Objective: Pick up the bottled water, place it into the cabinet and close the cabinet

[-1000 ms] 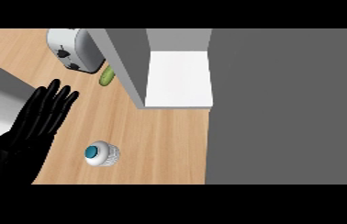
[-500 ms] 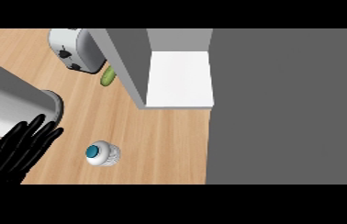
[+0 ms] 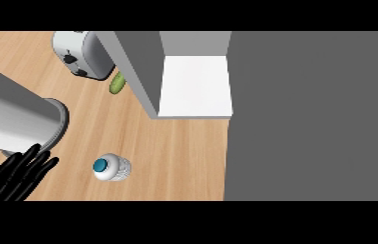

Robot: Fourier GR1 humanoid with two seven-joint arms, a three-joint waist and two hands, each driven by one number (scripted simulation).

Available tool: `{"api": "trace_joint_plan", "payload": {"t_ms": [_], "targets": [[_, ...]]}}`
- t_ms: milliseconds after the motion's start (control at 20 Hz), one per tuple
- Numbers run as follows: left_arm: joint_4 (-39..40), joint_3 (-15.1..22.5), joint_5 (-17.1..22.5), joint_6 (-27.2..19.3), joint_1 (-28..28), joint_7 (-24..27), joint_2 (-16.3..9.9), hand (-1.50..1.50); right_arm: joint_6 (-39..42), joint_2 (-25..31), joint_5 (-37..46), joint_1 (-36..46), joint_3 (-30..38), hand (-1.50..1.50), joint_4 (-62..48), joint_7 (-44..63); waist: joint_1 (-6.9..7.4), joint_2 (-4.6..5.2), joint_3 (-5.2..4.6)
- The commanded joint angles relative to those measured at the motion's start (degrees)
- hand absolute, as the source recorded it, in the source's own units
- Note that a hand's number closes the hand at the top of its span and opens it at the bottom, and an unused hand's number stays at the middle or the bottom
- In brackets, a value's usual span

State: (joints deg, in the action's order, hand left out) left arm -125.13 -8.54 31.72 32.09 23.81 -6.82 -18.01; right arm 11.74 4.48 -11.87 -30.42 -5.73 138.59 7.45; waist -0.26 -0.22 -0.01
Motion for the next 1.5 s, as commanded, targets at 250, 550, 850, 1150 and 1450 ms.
{"api": "trace_joint_plan", "payload": {"t_ms": [250,550,850,1150,1450], "targets": [[10.85,-0.49,-9.19,0.05,-5.91,4.33,5.10,-1.50,3.45,0.71,-3.82,-10.74,0.11,-1.50,9.45,-1.55,-1.07,0.08,-0.02],[18.32,0.14,-19.74,0.04,-7.21,10.70,8.28,-1.50,5.82,1.26,-3.98,-13.17,2.09,-1.50,7.89,-5.45,-0.74,0.07,-0.02],[34.23,0.36,-25.36,-0.29,-14.37,18.64,9.65,-1.50,6.70,1.50,-4.14,-15.66,2.08,-1.50,9.20,-7.11,-1.19,0.21,-0.09],[47.35,-2.91,-28.58,0.39,-18.71,27.42,6.82,-1.50,6.98,-0.51,-0.89,-17.67,-1.27,-1.50,9.06,-9.55,-0.77,0.22,-0.08],[60.32,-1.66,-36.28,-5.36,-22.11,38.68,9.47,-1.50,10.29,1.32,-2.96,-23.04,0.79,-1.50,9.74,-13.97,-1.31,0.22,-0.11]]}}
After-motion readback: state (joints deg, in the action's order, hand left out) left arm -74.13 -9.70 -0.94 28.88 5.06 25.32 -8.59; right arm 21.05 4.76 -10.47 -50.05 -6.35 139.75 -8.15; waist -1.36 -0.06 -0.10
